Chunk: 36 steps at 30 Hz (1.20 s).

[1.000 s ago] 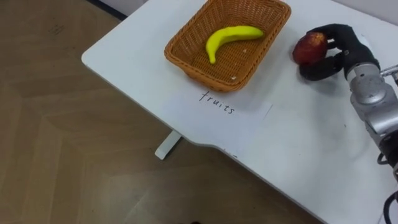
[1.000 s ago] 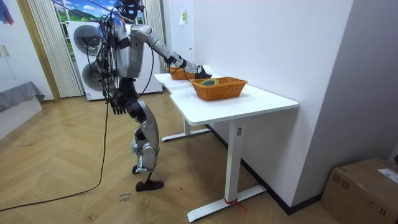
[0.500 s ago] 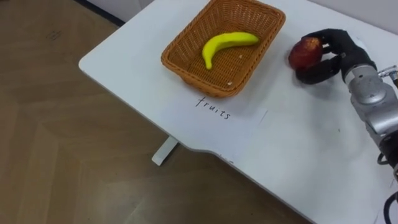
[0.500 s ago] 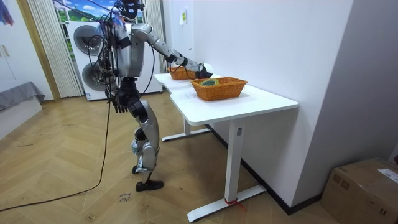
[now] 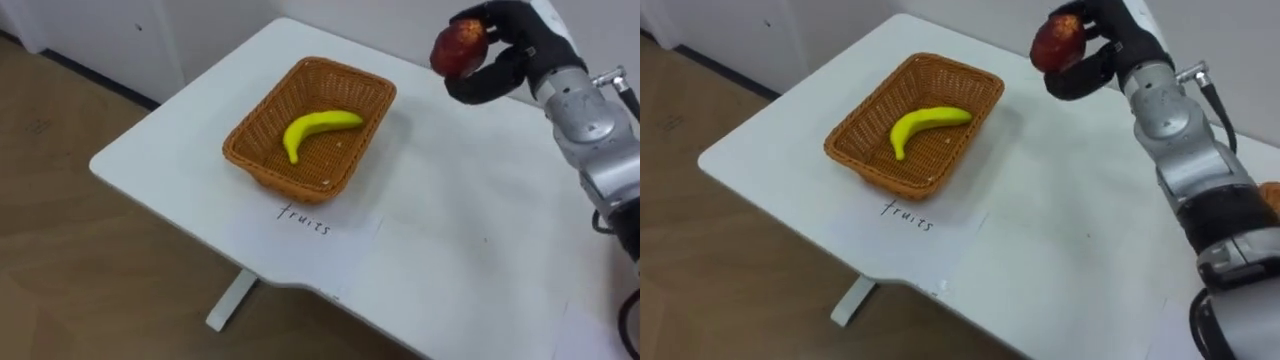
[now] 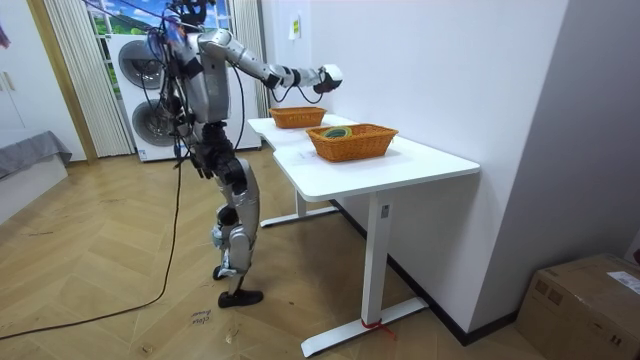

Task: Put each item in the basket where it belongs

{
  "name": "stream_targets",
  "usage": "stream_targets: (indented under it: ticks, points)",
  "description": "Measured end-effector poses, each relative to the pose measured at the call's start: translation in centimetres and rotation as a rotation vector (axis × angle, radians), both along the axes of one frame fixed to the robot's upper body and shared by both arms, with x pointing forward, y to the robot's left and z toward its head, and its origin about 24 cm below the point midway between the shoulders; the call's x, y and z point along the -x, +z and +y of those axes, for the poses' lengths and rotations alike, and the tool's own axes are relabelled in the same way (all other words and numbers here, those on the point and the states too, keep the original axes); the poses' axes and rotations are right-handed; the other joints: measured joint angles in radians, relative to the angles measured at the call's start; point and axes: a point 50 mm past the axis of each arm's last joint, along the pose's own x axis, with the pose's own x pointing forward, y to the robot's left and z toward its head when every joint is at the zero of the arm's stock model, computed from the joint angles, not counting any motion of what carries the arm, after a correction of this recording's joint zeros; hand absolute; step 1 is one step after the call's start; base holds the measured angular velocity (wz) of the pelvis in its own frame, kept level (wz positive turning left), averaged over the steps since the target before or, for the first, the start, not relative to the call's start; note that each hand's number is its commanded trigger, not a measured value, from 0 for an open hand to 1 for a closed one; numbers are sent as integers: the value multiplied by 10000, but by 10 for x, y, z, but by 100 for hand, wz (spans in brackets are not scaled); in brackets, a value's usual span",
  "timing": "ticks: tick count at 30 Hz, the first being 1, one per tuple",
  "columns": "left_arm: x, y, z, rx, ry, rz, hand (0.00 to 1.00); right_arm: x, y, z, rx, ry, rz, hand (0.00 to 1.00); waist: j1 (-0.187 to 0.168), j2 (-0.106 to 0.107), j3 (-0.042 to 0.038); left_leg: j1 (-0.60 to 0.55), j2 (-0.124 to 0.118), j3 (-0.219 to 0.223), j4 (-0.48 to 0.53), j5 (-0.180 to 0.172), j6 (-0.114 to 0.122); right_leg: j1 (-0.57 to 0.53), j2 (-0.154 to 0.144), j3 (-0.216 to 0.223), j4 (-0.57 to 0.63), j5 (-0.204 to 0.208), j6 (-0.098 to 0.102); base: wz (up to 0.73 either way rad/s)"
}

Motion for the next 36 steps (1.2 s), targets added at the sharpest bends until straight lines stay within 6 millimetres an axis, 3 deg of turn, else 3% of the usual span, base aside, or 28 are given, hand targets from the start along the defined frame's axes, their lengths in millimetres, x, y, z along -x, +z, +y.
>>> stream_targets:
  ticks: [6, 10, 14, 21, 30, 36]
  points:
    - [18, -1, 4, 209, 144, 722, 0, 5, 9, 3, -103, 189, -333, 100, -167, -131, -36, 375, -45, 70, -6, -8, 20, 352, -39, 82, -101, -71, 50, -3]
    - [25, 2, 10, -3, 239, 840, 0, 9, 20, 12, -135, 553, -794, 100, -162, -270, -60, 546, -69, 13, -37, -15, 30, 594, -30, -14, -212, -63, 70, 4]
    - [26, 2, 10, 15, 242, 839, 0, 15, 21, 19, -68, 931, -1026, 100, -43, -276, -44, 743, -142, -97, -63, -55, 75, 870, -26, -162, -290, -82, 147, 13]
    - [32, 2, 13, 17, 525, 945, 0, 20, 14, 20, 234, 1019, -921, 100, 292, -384, 28, 825, -242, -252, 26, -195, 160, 1073, -44, -157, -280, -88, 273, 3]
    - [41, 4, 17, 81, 570, 1386, 0, 28, -3, 22, 1430, 1249, -319, 100, 748, -284, 77, 749, -350, -558, 42, -242, 189, 1080, -38, -107, -287, -63, 325, 8]
    - [49, 5, 20, 185, 689, 1584, 0, 34, -20, 28, 2117, 1738, 456, 100, 1071, -240, 32, 780, -352, -588, 38, -241, 189, 1082, -48, -118, -284, -64, 326, 1]
